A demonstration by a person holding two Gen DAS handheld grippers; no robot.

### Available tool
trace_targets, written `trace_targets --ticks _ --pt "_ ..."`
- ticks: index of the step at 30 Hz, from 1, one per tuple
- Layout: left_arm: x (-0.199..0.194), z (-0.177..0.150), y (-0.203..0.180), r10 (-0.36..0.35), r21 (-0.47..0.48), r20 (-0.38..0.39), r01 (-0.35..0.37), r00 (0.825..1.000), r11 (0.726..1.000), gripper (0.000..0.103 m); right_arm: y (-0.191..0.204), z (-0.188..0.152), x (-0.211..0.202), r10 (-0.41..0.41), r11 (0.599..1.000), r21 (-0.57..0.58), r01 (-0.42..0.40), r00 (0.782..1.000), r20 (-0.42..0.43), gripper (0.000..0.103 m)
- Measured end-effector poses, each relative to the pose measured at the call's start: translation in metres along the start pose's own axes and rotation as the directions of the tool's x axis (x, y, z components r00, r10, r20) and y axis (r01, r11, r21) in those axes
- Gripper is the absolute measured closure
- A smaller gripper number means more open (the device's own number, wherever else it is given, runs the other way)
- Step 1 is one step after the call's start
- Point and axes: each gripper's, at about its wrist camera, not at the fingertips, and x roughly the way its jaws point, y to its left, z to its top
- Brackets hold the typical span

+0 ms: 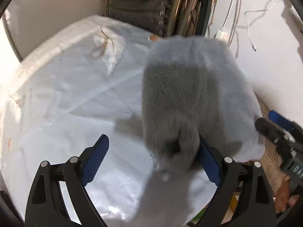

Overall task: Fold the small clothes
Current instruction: 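Lower the folded jacket onto the bed and open both tools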

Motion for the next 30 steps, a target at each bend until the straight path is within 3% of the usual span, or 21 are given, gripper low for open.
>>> trace_targets --ticks 2,8,16,21,27,30 --pt "-0.02 -0.006 -0.003 0.038 0.016 0.054 -0.039 0.998 0.999 0.015 0.005 0.0 -0.019 -0.027 0.999 -0.032 0.028 0.999 0.031 0.014" --pt "-0.066 -0.02 -0.023 0.065 0.023 0.16 -0.07 0.985 0.997 0.015 0.03 -0.014 -0.071 -0.063 0.983 -0.166 0.077 0.994 0.084 0.009" --pt "-0.121 -0.04 -0.035 0.097 0.02 0.264 -0.106 0.96 0.994 0.007 0.024 -0.025 -0.11 -0.001 0.994 -0.112 0.014 0.993 0.115 0.006" --pt "-0.139 -0.045 -0.037 0.098 0.012 0.29 -0.106 0.952 0.994 0.005 0.021 -0.025 -0.115 0.004 0.997 -0.079 0.005 0.994 0.112 0.004" --pt "-0.139 -0.046 -0.042 0.104 0.028 0.274 -0.116 0.956 0.993 0.004 0.025 -0.029 -0.114 0.011 0.997 -0.083 -0.004 0.996 0.092 0.003" --pt "-0.136 -0.047 -0.041 0.062 0.036 0.261 -0.074 0.963 0.997 0.005 0.027 -0.03 -0.112 0.022 0.995 -0.094 -0.014 0.996 0.084 0.003"
